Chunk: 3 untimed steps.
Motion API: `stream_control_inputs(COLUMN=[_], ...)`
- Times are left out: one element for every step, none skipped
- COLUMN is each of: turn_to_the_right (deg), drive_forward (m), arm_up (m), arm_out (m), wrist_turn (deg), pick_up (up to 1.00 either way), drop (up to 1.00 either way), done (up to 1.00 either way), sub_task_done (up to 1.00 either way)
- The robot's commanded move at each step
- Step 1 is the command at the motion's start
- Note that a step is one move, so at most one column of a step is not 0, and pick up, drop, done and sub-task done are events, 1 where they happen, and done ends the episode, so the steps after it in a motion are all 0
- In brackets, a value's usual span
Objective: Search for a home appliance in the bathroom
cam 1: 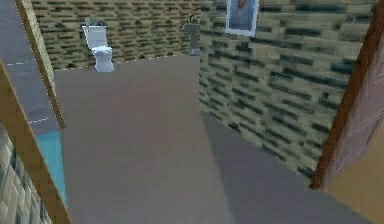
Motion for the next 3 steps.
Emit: stream_control_inputs(turn_to_the_right=[0.0,-18.0,0.0], drive_forward=[0.95,0.00,1.00], arm_up=[0.00,0.00,0.00], arm_out=[0.00,0.00,0.00], wrist_turn=[0.0,0.0,0.0], pick_up=[0.00,0.00,0.00], drop=[0.00,0.00,0.00], done=[0.00,0.00,0.00], sub_task_done=[0.00,0.00,0.00])
